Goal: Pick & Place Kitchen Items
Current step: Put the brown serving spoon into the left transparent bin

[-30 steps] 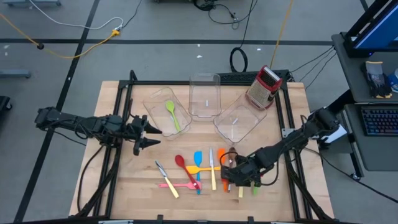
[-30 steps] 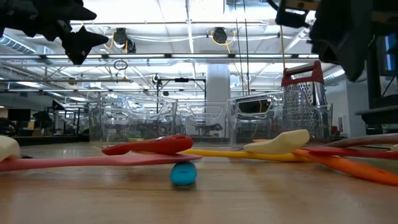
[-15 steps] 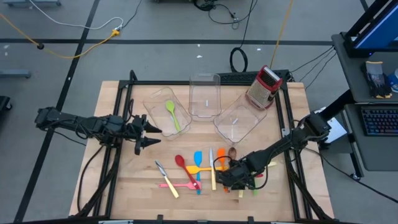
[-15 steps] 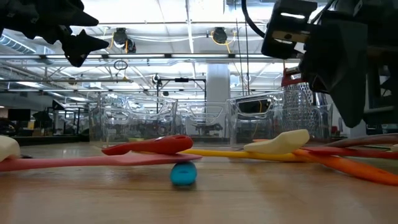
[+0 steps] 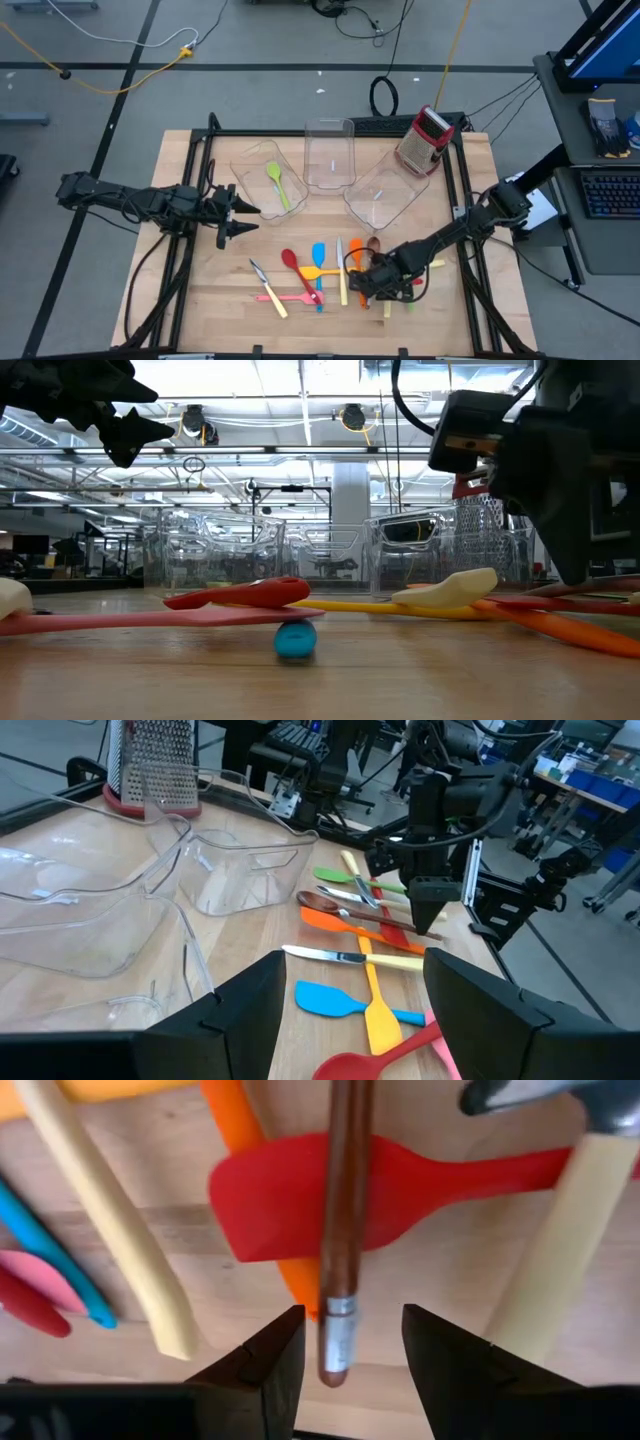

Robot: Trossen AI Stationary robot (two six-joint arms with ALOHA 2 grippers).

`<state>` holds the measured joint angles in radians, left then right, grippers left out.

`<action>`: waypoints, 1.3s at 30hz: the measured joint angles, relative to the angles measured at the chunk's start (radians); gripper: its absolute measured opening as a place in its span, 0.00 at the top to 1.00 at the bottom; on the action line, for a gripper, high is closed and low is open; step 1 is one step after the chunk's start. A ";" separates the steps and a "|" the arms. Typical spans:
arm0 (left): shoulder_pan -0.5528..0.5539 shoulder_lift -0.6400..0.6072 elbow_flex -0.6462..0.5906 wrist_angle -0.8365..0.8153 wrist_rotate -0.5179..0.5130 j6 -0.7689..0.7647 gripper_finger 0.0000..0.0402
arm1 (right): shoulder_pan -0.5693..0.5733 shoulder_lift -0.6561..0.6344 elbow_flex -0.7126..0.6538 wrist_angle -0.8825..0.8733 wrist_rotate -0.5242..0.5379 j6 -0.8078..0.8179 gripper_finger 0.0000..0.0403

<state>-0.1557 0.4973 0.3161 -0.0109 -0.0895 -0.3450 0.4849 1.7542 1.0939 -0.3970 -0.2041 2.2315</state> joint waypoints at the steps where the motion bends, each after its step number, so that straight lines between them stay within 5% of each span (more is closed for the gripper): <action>1: 0.000 0.000 0.000 0.000 0.000 0.000 0.40 | -0.001 0.000 0.000 0.003 0.000 -0.005 0.60; 21: 0.000 0.000 0.000 -0.005 -0.018 0.002 0.40 | -0.020 0.012 0.001 -0.016 0.019 -0.033 0.61; 39: 0.000 0.000 0.000 -0.009 -0.018 0.003 0.40 | -0.021 0.012 0.001 -0.016 0.026 -0.050 0.90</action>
<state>-0.1557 0.4970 0.3161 -0.0196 -0.1075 -0.3416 0.4641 1.7660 1.0946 -0.4132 -0.1783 2.1819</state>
